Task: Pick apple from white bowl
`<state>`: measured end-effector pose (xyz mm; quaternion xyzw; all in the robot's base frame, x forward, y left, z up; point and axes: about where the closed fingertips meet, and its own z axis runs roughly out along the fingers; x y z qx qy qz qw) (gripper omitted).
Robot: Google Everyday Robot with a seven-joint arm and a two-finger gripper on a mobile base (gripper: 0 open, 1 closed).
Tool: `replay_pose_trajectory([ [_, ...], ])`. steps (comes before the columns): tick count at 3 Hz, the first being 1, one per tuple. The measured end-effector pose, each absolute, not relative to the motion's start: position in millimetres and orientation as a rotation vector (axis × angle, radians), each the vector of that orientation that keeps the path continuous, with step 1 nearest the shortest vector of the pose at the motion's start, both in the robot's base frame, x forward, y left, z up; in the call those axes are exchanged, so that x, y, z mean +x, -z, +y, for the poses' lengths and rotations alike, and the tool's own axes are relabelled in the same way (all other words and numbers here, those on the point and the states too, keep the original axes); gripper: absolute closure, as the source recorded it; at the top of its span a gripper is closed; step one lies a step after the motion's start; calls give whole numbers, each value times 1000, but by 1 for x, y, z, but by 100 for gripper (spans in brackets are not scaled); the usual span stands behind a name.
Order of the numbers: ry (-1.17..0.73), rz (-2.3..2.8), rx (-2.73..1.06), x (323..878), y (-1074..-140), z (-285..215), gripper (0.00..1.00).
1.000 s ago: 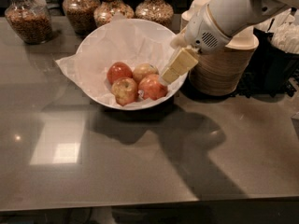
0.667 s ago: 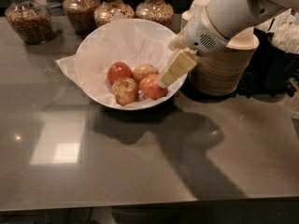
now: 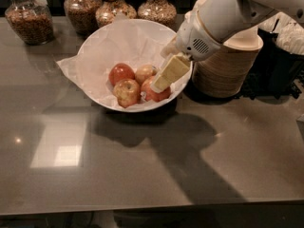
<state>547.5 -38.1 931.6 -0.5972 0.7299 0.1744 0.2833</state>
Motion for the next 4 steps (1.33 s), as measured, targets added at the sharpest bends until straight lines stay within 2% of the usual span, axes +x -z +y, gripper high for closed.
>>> replay_pose_trajectory([
  [4, -512, 1984, -1627, 535, -903, -20, 30],
])
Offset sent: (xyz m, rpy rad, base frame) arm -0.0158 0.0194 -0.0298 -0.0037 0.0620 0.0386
